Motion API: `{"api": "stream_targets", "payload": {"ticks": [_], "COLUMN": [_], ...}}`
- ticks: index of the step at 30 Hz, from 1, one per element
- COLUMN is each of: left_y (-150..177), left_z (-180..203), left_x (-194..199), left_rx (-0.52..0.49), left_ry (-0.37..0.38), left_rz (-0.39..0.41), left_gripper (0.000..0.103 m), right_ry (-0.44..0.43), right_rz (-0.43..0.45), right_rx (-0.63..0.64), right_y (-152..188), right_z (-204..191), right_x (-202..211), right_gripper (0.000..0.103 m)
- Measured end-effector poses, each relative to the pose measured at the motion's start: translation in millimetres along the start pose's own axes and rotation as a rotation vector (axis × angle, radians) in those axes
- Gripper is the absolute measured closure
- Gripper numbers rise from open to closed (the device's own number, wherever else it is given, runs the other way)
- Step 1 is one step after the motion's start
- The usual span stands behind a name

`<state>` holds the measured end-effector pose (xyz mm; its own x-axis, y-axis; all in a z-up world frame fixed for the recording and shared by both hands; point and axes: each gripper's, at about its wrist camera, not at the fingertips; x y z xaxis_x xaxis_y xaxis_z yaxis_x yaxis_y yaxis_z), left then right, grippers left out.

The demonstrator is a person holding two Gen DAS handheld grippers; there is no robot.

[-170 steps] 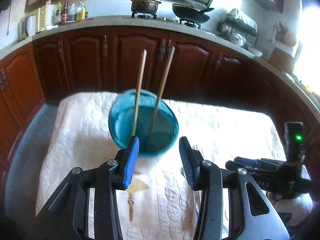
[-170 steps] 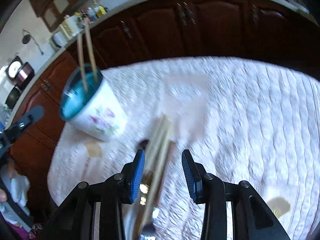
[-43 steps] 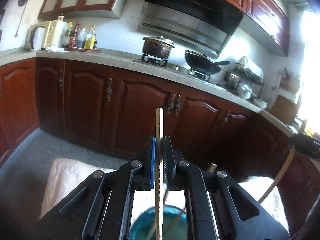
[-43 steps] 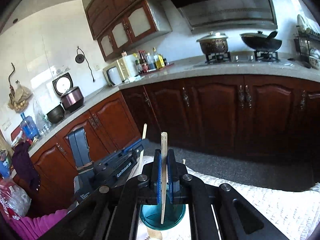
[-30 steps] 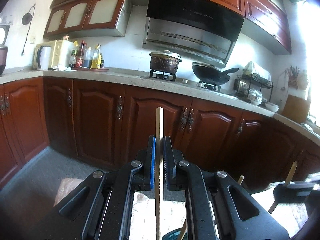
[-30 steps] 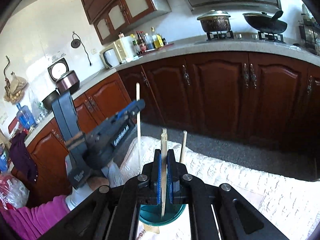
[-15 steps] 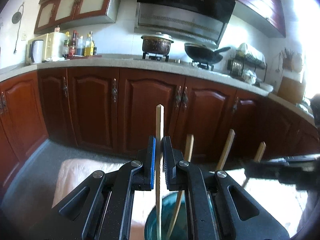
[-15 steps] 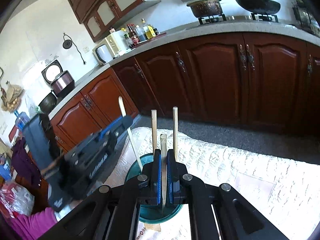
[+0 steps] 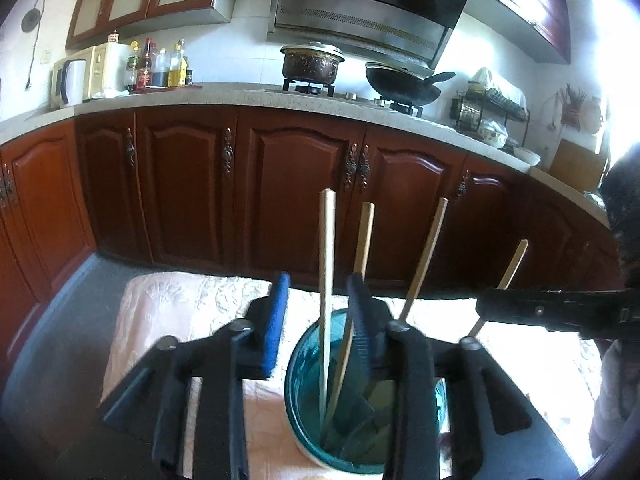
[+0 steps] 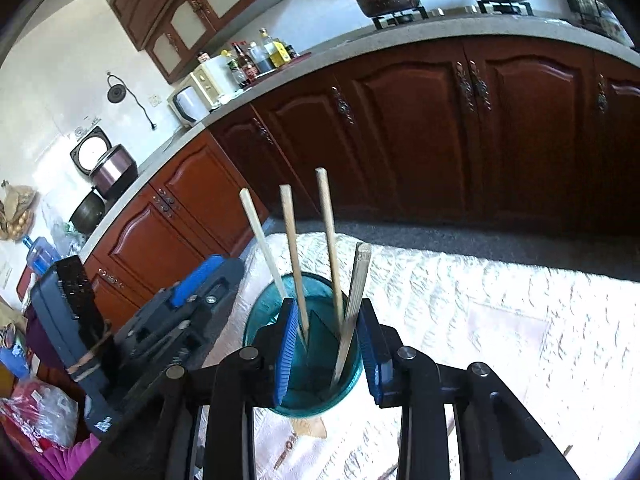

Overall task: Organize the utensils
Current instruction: 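Open the left tool while the right tool opens, dropping chopsticks into the cup, then move both tools back down to the remaining utensils on the cloth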

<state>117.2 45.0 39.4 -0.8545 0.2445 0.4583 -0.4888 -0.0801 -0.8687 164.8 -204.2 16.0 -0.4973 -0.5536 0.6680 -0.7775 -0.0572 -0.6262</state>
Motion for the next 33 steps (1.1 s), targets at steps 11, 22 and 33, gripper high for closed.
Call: {"api": "stream_targets", "payload": {"ticks": [11,22,33], "left_y": [9,37,67], "left_z": [7,37,62], "left_x": [33,56,63], "left_rx": [0.003,-0.029,-0.04], "left_ry": [-0.005,0.009,0.118], "left_rz": [-0.026,-0.117,-0.231], "left_gripper": [0.053,0.048,0.04], "right_ry": [0.037,0.078,0.186], "right_rz": [0.005,0.0,-0.041], "right_rx": [-0.048,-0.058,-0.082], "right_y": [22,68,122], "right_z": [8,14,48], "right_x": [32,69,103], "right_gripper": [0.07,0.07,0.068]}}
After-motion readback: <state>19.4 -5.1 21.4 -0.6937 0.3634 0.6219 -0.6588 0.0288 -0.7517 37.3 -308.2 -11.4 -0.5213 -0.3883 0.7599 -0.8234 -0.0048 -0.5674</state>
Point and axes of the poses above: each gripper's, at about its wrist camera, not at the fingertips, and x roughly against the way its jaws point, z to its right, y to its underside, and after that the axes turned 1 degree about x, right-handed
